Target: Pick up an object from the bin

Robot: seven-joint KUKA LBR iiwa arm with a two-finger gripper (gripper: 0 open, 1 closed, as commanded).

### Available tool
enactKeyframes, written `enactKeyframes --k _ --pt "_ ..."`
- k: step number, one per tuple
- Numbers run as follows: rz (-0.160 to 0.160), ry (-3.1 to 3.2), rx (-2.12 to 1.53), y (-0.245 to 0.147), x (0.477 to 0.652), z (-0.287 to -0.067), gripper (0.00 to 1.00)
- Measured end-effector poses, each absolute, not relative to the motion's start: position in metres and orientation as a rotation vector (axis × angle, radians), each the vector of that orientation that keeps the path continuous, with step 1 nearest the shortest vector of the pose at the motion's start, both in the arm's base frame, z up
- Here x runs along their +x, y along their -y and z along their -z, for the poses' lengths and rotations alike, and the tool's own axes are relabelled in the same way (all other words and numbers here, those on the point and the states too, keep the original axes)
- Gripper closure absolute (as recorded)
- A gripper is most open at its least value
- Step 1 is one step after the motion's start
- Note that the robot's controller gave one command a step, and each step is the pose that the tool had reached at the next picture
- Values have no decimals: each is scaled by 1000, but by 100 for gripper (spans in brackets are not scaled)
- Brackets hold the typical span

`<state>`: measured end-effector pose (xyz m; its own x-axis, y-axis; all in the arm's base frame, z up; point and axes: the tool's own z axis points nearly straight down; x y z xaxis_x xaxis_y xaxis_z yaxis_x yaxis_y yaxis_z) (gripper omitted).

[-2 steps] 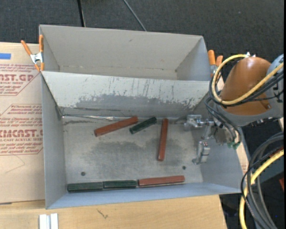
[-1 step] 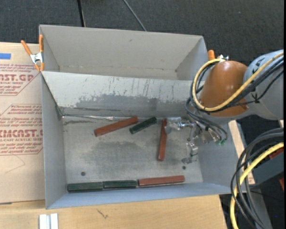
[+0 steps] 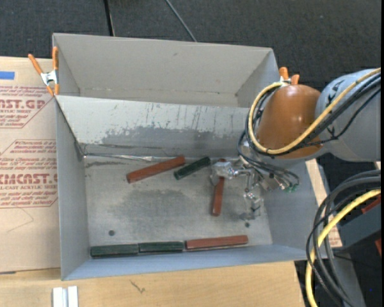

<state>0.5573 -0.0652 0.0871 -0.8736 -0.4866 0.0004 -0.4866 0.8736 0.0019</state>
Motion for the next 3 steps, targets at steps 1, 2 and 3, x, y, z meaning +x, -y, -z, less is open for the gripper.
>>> enactKeyframes --k 1,2,3 --pt "0 3019 891 43 579 -117 0" --pt "1 2989 972 48 573 -71 0" --pt "1 2841 1347 23 581 -70 100"
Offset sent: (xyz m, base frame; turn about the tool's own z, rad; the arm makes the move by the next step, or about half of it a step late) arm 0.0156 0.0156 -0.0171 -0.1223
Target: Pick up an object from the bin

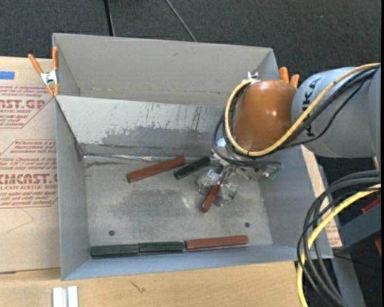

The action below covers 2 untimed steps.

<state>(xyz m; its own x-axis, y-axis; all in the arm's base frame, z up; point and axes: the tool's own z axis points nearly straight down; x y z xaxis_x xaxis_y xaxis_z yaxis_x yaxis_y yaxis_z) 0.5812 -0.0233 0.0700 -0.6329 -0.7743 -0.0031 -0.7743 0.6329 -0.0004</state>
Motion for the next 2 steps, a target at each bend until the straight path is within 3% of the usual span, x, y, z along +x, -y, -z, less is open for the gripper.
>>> enactKeyframes --k 2 --pt "-2 -2836 -1344 23 581 -71 100"
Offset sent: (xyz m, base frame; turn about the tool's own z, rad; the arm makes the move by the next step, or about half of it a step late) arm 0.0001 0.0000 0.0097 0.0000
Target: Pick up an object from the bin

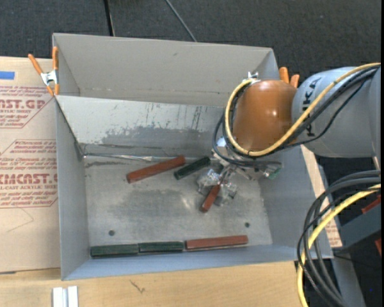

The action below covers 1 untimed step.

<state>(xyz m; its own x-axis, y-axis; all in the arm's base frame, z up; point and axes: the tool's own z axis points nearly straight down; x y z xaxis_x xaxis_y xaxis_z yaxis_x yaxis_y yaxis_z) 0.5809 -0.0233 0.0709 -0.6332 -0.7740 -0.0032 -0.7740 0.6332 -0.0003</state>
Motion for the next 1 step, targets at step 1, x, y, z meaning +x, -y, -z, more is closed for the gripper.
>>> enactKeyframes --k 1 --pt "-5 -2841 -1346 23 580 -76 100"
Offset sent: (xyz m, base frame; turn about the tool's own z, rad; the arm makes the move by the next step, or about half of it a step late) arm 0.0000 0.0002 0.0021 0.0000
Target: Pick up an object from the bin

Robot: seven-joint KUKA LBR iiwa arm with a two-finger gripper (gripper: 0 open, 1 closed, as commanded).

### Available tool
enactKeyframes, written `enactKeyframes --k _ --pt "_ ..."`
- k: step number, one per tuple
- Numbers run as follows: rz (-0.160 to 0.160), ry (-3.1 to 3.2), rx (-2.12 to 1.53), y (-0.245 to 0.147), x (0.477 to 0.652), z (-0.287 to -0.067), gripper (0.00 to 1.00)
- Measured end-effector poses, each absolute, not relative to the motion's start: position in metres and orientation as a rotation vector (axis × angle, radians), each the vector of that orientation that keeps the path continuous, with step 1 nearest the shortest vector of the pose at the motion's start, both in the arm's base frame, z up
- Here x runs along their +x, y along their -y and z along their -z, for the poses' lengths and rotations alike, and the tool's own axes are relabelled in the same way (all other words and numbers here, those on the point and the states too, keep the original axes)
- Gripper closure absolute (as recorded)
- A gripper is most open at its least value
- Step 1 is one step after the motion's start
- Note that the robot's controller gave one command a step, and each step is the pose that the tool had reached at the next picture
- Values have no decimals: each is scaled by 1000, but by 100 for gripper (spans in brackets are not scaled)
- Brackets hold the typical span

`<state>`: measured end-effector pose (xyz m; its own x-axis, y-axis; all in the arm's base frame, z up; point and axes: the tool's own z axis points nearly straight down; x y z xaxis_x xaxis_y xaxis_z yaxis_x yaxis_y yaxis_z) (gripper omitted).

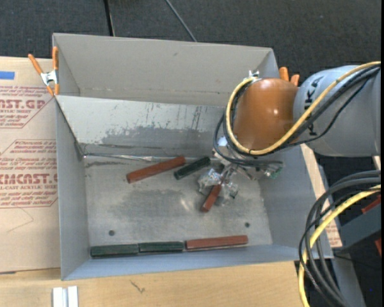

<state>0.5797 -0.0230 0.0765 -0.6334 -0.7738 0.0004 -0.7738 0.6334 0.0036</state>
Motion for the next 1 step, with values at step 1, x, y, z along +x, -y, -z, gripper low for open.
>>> enactKeyframes --k 1 --pt "4 2837 1344 23 580 -90 100"
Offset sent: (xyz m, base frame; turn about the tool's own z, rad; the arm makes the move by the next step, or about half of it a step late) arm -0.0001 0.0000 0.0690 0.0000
